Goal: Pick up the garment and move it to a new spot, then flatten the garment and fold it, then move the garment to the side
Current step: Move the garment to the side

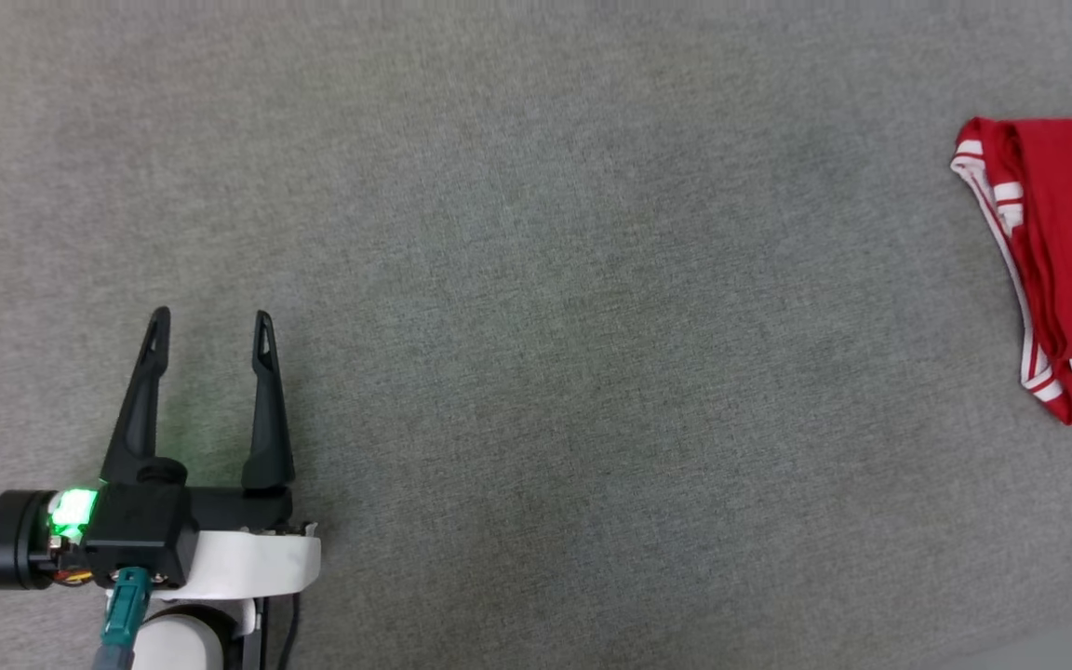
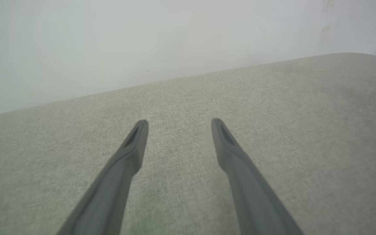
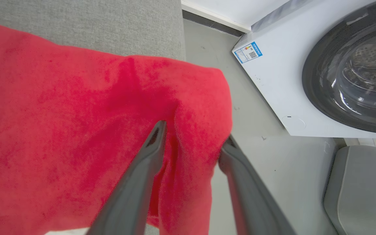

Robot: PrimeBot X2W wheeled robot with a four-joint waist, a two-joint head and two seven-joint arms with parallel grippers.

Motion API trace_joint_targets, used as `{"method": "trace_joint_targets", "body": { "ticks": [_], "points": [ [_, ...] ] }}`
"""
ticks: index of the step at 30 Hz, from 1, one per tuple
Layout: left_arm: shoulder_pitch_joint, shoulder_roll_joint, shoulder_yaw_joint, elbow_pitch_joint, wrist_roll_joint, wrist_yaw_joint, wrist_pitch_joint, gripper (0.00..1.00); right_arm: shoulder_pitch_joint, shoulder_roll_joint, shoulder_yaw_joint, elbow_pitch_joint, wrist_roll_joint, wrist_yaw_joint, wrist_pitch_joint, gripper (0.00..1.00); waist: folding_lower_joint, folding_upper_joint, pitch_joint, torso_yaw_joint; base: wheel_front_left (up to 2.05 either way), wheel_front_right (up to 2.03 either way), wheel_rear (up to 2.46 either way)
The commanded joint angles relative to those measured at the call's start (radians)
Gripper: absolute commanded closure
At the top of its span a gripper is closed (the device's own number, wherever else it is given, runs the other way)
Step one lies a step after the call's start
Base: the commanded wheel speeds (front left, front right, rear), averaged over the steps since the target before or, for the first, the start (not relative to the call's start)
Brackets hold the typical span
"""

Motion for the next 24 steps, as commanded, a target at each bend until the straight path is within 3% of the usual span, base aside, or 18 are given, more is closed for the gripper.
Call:
{"method": "trace_joint_targets", "body": {
  "ticks": [1,5,11,15,17,24],
  "points": [
    [0.007,-0.006,-0.003,0.005,-0.004,0.005,-0.002,0.0,-0.019,0.0,-0.008,0.011,-0.015,-0.001,-0.013,0.0,-0.0001,-0.0001,-0.034,0.008,0.0,0.0,0.0],
    [0.045,-0.022,-0.011,0.023,-0.015,0.017,-0.002,0.0,-0.049,0.01,-0.069,0.016,-0.149,-0.001,-0.197,0.0,-0.0001,-0.0001,-0.123,0.022,0.0,0.0,0.0],
    [0.087,-0.044,-0.026,0.04,-0.025,0.028,-0.002,0.0,-0.034,0.096,-0.235,-0.016,-0.319,-0.001,-0.458,0.0,-0.0001,-0.0001,-0.217,0.051,0.0,0.0,0.0],
    [0.121,-0.053,-0.032,0.048,-0.032,0.032,-0.002,0.0,0.028,0.216,-0.346,-0.119,-0.402,-0.001,-0.503,0.0,-0.0001,-0.0001,-0.27,0.072,0.0,0.0,0.0],
    [0.135,-0.057,-0.034,0.053,-0.035,0.033,-0.002,0.0,0.065,0.274,-0.383,-0.228,-0.413,-0.001,-0.506,0.0,-0.0001,-0.0001,-0.292,0.086,0.0,0.0,0.0],
    [0.167,-0.069,-0.031,0.078,-0.043,0.031,-0.002,0.0,0.27,0.444,-0.426,-0.53,-0.372,-0.001,-0.505,0.0,-0.0001,-0.0001,-0.361,0.133,0.0,0.0,0.0]
  ]
}}
